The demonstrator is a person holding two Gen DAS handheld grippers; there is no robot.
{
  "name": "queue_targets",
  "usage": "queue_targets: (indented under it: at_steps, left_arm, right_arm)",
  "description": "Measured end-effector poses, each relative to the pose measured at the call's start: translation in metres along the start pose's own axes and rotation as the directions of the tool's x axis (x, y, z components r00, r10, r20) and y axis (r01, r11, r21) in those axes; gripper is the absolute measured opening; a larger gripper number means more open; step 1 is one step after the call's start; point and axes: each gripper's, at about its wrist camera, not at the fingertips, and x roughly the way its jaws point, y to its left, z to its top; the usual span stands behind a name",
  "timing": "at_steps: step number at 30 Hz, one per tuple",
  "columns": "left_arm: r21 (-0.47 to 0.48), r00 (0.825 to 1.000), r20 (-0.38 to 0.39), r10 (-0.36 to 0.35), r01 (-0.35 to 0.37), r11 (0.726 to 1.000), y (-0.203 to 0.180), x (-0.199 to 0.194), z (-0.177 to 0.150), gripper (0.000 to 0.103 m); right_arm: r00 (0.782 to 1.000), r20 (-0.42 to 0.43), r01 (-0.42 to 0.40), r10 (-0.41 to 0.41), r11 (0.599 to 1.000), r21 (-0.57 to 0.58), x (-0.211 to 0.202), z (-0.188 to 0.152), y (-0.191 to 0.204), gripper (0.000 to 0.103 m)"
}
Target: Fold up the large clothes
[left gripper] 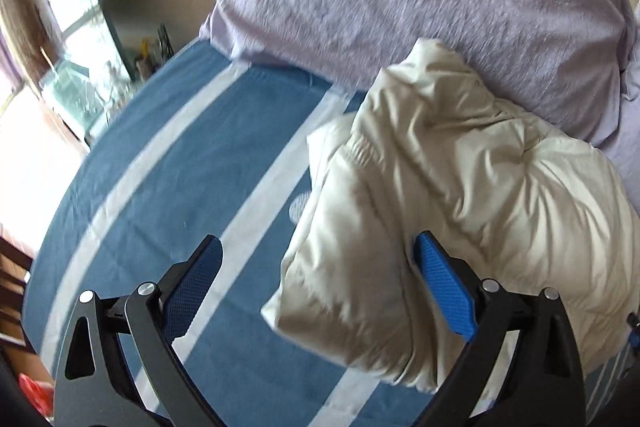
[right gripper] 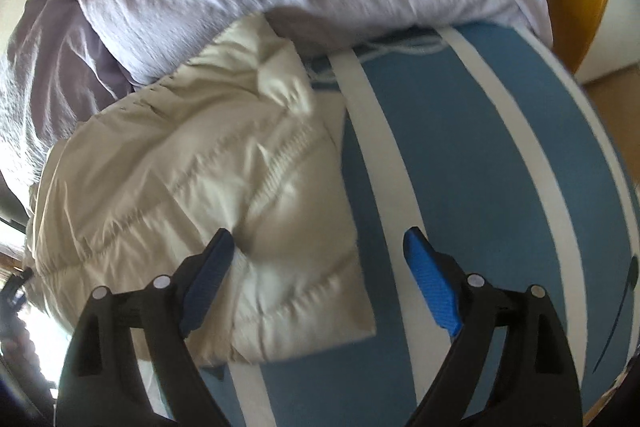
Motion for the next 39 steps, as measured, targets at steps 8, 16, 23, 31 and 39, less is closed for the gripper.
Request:
queue_targets:
  at_steps: [8,16,23,31,39]
  left_arm:
    - [-0.178,0.989,-0.075,-0.130,0.115,0.977,0.010,0.011,-0.015,0.098]
    - [-0.287,0.970,-0.045,-0.241,0.218,0.933,0.006,0.014,-0.021,0.060]
    - [-0.262,0.966,0.035,-0.255,0.255,0.931,-0.006,-0.018,-0.026,0.029]
    - [-0.199,0.963,0.070,-0.262,0.271,0.942,0.015,-0.050,-0.046,0.027]
    - [-0.189,0.962,0.072,-0.262,0.271,0.944,0.055,-0.069,-0.089,0.027]
  right_arm:
    - [0.984,-0.070,-0.151,0.161,0.980,0.131,0.017,-0.018,-0.024,0.087]
    - [0.964,-0.041,-0.251,0.264,0.948,0.196,0.019,-0.034,-0.020,0.049]
    - [0.960,0.031,-0.278,0.278,0.938,0.205,-0.002,-0.041,-0.007,0.024]
    - [0.957,0.061,-0.288,0.282,0.946,0.150,-0.033,-0.072,0.003,0.022]
    - [0.954,0.069,-0.300,0.293,0.941,0.158,-0.049,-0.123,0.002,0.022]
